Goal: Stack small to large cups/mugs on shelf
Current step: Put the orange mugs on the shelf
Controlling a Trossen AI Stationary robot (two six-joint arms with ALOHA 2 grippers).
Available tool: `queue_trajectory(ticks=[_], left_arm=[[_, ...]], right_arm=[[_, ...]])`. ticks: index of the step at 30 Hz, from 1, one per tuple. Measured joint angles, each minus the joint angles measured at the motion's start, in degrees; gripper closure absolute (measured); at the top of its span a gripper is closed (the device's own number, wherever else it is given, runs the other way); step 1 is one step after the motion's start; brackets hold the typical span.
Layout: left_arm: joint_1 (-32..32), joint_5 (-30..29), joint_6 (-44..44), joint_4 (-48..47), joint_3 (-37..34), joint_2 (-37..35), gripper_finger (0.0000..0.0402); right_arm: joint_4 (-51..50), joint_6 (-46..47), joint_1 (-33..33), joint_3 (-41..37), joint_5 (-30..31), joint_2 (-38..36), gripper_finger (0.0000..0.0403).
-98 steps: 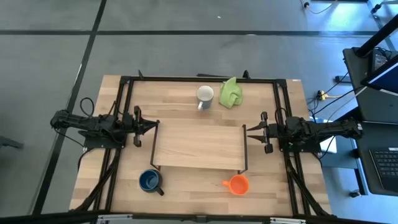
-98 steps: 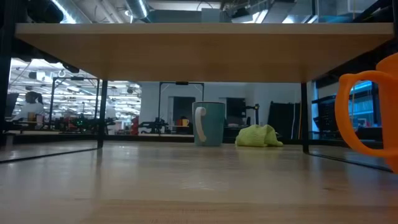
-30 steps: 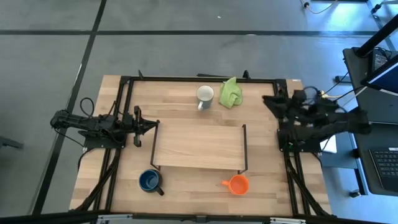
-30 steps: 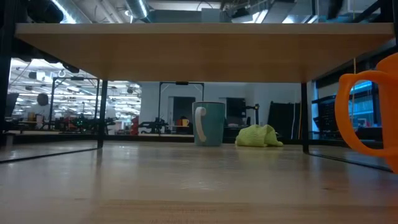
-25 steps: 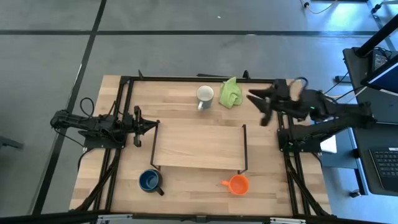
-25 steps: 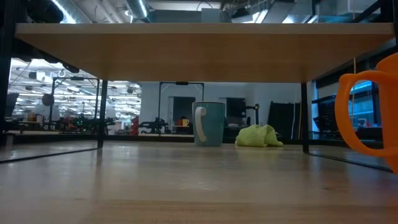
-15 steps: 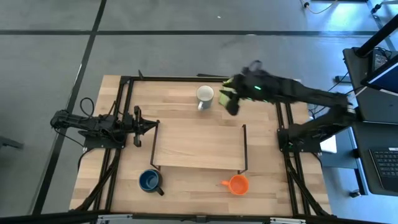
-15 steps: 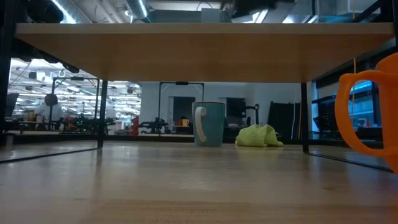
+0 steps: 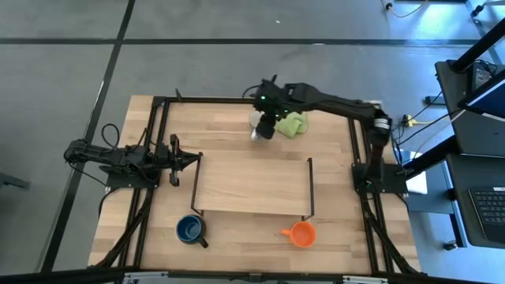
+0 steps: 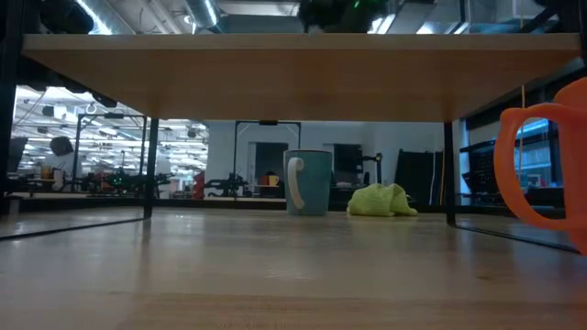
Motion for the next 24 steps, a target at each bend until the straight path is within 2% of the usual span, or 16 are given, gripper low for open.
queue_trajectory(ticks=[3, 8, 11, 18, 24], left_arm=[[0.01, -0.01, 0.00, 0.00, 0.00, 0.00, 0.0376], [0.01, -0.01, 0.00, 0.00, 0.02, 0.00, 0.0376], [0.02, 0.00, 0.00, 0.00, 0.00, 0.00, 0.0376], [0.01, -0.01, 0.00, -0.01, 0.01, 0.00, 0.0376], [0.01, 0.00, 0.00, 0.00, 0.00, 0.00, 0.0376]], right_arm=[[-0.68, 1.70, -0.05, 2.46, -1.59, 3.11, 0.0237], [0.24, 3.45, 0.62, 6.16, -1.09, 4.05, 0.0179], [0.68, 8.02, 0.04, 7.72, -0.82, 4.74, 0.0158], [0.24, 18.24, -1.58, 7.96, -0.52, 7.72, 0.0156], [0.30, 21.25, -0.79, 7.95, -0.25, 10.85, 0.0163]])
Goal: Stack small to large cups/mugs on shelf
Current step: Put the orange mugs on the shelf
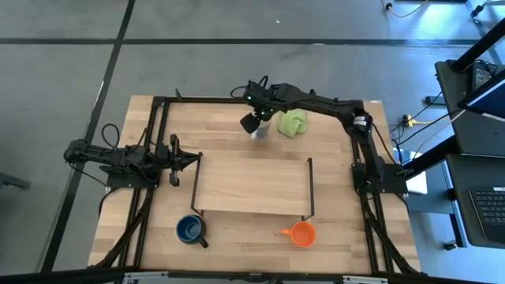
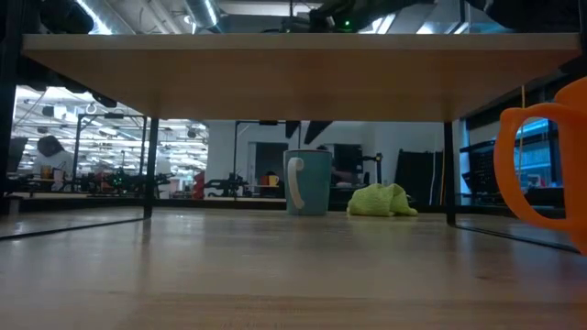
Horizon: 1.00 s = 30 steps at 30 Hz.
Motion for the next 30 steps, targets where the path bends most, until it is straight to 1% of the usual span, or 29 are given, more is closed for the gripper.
queue_trajectory(ticks=[14, 22, 30], left_arm=[[0.01, 0.00, 0.00, 0.00, 0.02, 0.00, 0.0376], [-0.01, 0.04, 0.00, 0.00, 0.01, 0.00, 0.0376], [0.00, 0.09, 0.00, 0.00, 0.01, 0.00, 0.0376]], right_arm=[[1.69, -1.45, 3.69, -0.22, 1.99, 2.69, 0.0163], [2.40, -4.58, 3.39, -0.31, 7.01, 3.13, 0.0163], [2.78, -5.82, 2.52, -0.23, 7.11, 3.14, 0.0163]])
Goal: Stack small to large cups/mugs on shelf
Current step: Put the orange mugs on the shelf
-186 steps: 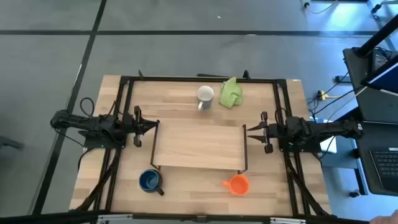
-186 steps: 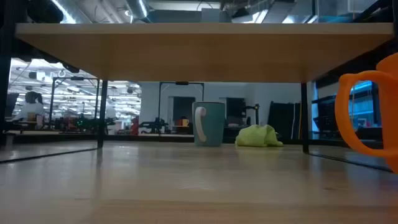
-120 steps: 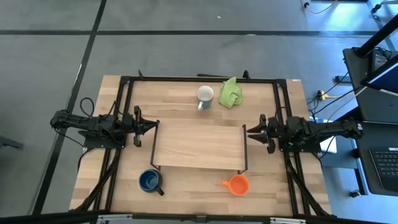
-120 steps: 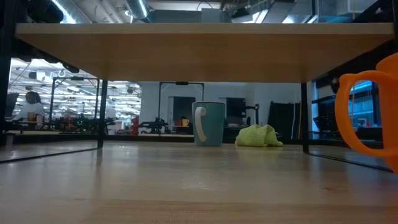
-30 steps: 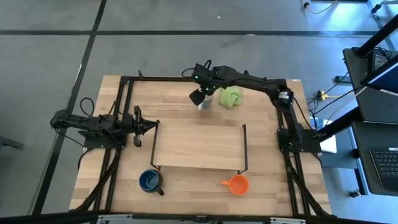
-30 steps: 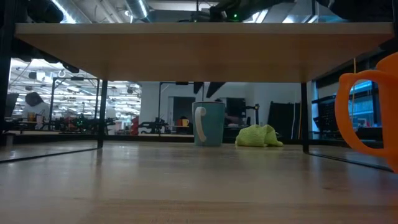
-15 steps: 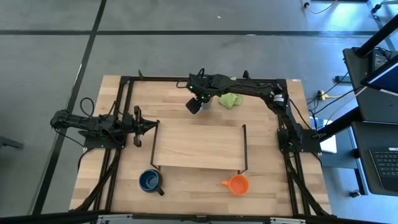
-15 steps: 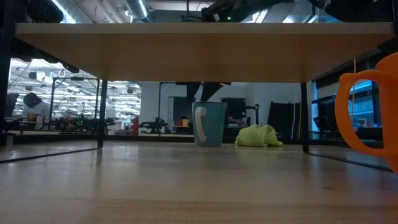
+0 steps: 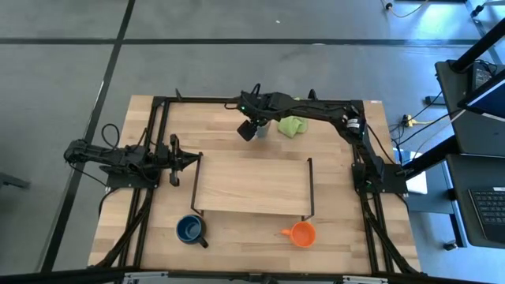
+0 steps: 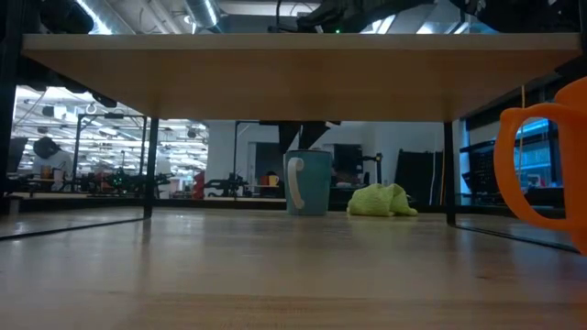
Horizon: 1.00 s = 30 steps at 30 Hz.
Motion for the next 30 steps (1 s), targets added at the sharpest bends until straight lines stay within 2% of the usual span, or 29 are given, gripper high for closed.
queue_trajectory(ticks=[3, 8, 11, 14, 15, 19, 25, 30], left_arm=[[-0.01, 0.09, 0.00, 0.00, 0.00, 0.00, 0.0376], [0.01, 0.15, 0.00, -0.02, 0.02, -0.01, 0.0376], [0.01, 0.15, 0.00, -0.02, -0.01, -0.01, 0.0376], [0.00, 0.15, 0.00, -0.02, 0.00, -0.01, 0.0376], [0.00, 0.15, 0.00, -0.01, 0.01, -0.02, 0.0376], [0.01, 0.13, 0.00, -0.02, 0.02, -0.02, 0.0376], [0.00, 0.13, 0.00, 0.00, -0.01, 0.00, 0.0376], [0.01, 0.13, 0.00, -0.02, -0.01, 0.00, 0.0376]], right_arm=[[-2.21, -1.37, 0.02, 2.91, 0.02, -0.12, 0.0163], [-11.20, -8.54, 2.78, 12.97, 0.67, -3.03, 0.0163], [-20.41, -11.87, 6.22, 18.04, 2.71, -6.57, 0.0163], [-33.03, -9.75, 9.83, 17.59, 7.87, -11.31, 0.0163], [-36.58, -7.30, 11.12, 16.17, 8.45, -13.08, 0.0163], [-34.74, 5.96, 19.07, 6.78, 8.84, -24.27, 0.0163], [-36.11, 42.51, 36.65, -9.47, 14.64, -37.51, 0.0163], [-35.96, 68.70, 49.61, -22.33, 11.99, -40.65, 0.0163]])
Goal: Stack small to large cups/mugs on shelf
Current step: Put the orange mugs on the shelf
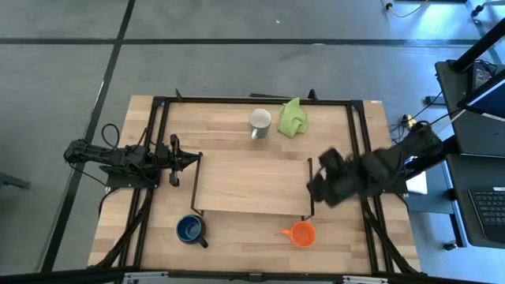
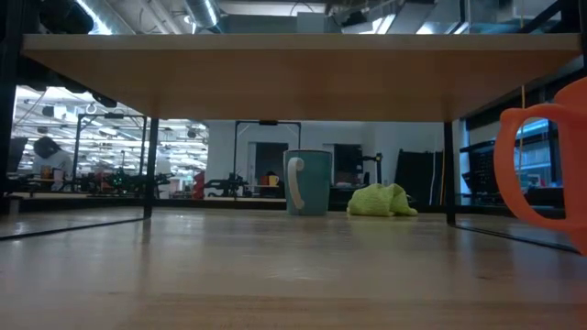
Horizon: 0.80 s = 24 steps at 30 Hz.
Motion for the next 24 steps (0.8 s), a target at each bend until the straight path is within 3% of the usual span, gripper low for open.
queue_trajectory(ticks=[6, 14, 18, 21, 24], left_arm=[[0.00, 0.00, 0.00, 0.00, 0.02, 0.00, 0.0376], [0.00, -0.02, 0.00, 0.00, 0.02, 0.00, 0.0376], [-0.01, 0.00, 0.00, 0.01, 0.00, 0.00, 0.0376], [-0.02, 0.00, 0.00, 0.00, 0.02, 0.00, 0.0376], [-0.02, 0.00, 0.00, 0.00, 0.00, 0.00, 0.0376]], right_arm=[[3.68, 15.47, 10.81, -8.80, -8.02, 0.67, 0.0163], [10.89, 26.12, 20.65, -14.27, -9.26, 0.57, 0.0163], [23.15, 30.07, 24.37, -19.25, -7.03, 0.59, 0.0163], [34.50, 33.61, 27.13, -23.55, -1.29, 0.64, 0.0163], [38.19, 37.50, 28.56, -26.94, 3.28, 1.18, 0.0163]])
